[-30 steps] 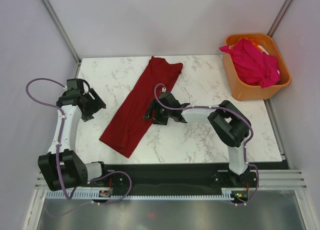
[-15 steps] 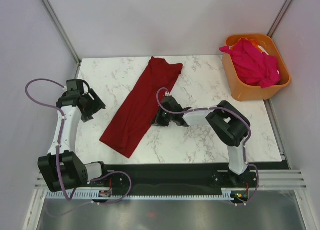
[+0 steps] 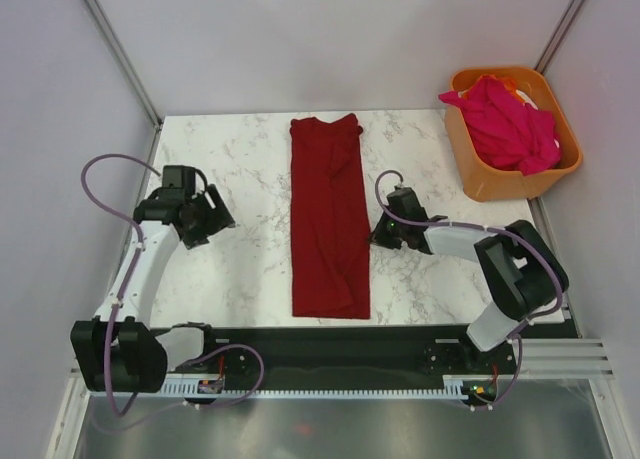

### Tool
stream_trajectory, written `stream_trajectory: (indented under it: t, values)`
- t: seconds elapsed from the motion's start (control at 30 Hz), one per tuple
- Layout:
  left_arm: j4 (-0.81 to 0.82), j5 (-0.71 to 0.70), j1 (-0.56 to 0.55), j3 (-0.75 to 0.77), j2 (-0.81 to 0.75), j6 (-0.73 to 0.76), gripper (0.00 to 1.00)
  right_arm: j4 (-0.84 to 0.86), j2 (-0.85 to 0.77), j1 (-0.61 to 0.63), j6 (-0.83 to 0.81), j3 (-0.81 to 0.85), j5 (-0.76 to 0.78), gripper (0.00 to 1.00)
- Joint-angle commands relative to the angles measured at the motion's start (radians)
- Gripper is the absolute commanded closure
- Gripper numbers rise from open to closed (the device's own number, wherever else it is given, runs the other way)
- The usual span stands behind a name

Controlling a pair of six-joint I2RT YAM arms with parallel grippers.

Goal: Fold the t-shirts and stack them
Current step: Fold the tshirt

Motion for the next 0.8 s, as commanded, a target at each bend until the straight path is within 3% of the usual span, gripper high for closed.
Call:
stream_trajectory:
  t: [0.0, 0.13, 0.17, 0.37, 0.57, 0.77]
  values:
    - [-0.014, 0.053, -0.118, -0.04, -0.045, -0.066, 0.19, -0.174, -0.078, -0.069, -0.144, -0.038, 0.126, 0.99]
    - [-0.024, 0.063, -0.229, -0.109, -0.074, -0.136, 0.19, -0.264, -0.115, -0.071, -0.231, 0.006, 0.111, 0.15]
    - [-0.032, 0.067, -0.261, -0.126, -0.082, -0.15, 0.19, -0.276, -0.15, -0.069, -0.243, 0.011, 0.112, 0.09]
    - [-0.038, 0.092, -0.457, -0.254, -0.151, -0.297, 0.18, -0.375, -0.389, -0.068, -0.27, -0.045, 0.118, 0.05]
    - [0.11, 0.122, -0.683, -0.37, -0.121, -0.477, 0.15, -0.388, -0.592, -0.057, -0.208, -0.26, -0.079, 0.23]
    - [0.161, 0.136, -0.766, -0.47, -0.094, -0.509, 0.14, -0.3, -0.753, -0.02, -0.099, -0.481, -0.251, 0.3]
